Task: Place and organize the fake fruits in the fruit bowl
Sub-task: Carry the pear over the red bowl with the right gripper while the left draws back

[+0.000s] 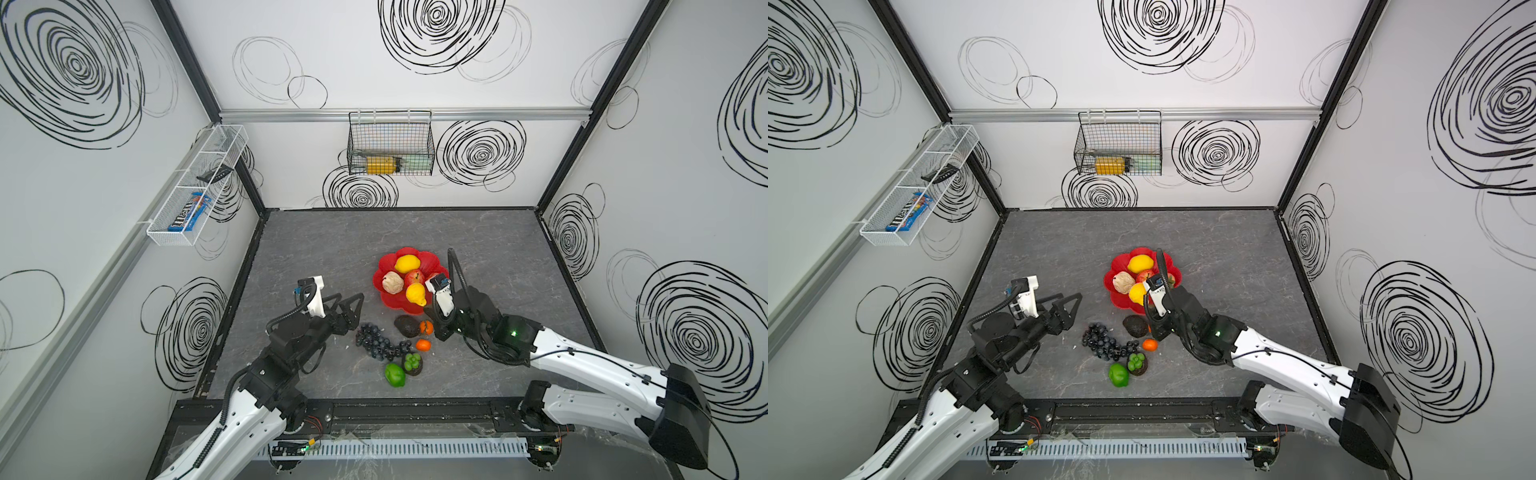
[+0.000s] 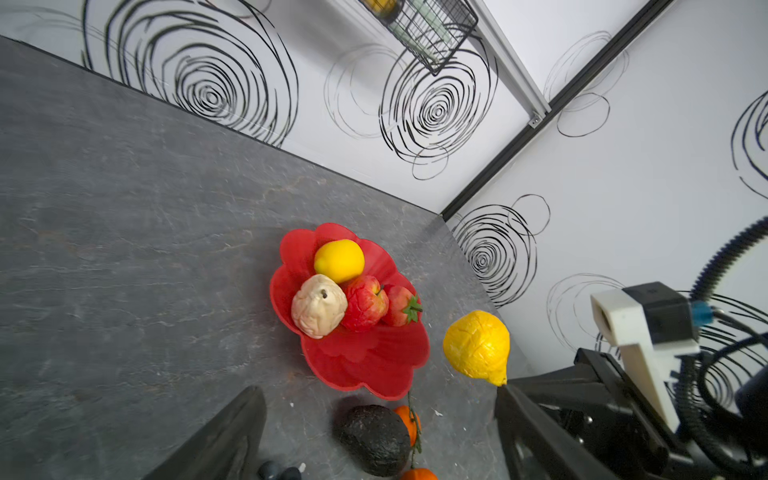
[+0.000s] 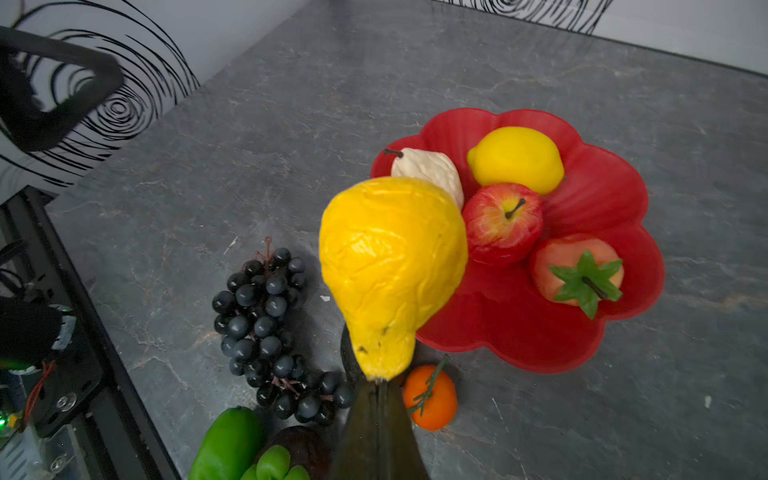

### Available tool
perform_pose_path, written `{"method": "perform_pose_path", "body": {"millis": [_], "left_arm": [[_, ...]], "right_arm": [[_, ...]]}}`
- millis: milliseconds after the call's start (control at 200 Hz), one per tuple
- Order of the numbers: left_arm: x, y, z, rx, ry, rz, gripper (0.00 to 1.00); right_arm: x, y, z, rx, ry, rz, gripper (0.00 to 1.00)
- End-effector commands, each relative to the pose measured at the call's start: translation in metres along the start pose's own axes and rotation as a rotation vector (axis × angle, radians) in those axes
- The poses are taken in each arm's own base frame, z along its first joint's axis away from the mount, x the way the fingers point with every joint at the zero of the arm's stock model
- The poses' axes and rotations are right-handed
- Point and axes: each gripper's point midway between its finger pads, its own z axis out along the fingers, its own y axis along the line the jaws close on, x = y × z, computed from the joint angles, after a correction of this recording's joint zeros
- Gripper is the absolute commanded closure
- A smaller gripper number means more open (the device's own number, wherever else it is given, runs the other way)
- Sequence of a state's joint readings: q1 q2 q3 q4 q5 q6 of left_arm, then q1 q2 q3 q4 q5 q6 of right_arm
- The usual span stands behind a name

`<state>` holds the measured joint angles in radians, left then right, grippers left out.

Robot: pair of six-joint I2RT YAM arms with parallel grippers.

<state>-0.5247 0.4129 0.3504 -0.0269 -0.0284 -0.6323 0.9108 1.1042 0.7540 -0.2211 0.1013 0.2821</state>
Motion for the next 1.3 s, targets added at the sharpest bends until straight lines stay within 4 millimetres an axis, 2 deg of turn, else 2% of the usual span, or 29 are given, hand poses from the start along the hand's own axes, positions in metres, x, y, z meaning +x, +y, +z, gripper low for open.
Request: {"method": "perform_pose_path", "body": {"millis": [0,335,475,811,1051,1296], "left_arm": [[-0.001,0.020,-0.003,-0.063,-0.075,0.055,0.09],[0.015,0.039,-0.006,-0.080,-0.110,0.094,0.09],[0.025,0.041,-0.004,-0.059,-0.095,0.135,0.08],[0.027,0.035,-0.005,-0.024,-0.094,0.144,0.08],[0.027,0.035,-0.006,-0.022,-0.094,0.140,0.07],[0.026,0.035,-0.006,-0.022,-0.097,0.138,0.07]], "right_arm": [[0.011,-0.015,0.001,0.049,0.149,0.057,1.00],[-0.008,-0.056,0.015,0.160,0.311,0.110,1.00],[-0.016,-0.070,0.025,0.184,0.373,0.121,1.00],[-0.030,-0.115,0.062,0.254,0.529,0.141,1.00],[-0.029,-0.133,0.084,0.250,0.596,0.140,1.00],[-0.031,-0.138,0.101,0.233,0.624,0.142,1.00]]}}
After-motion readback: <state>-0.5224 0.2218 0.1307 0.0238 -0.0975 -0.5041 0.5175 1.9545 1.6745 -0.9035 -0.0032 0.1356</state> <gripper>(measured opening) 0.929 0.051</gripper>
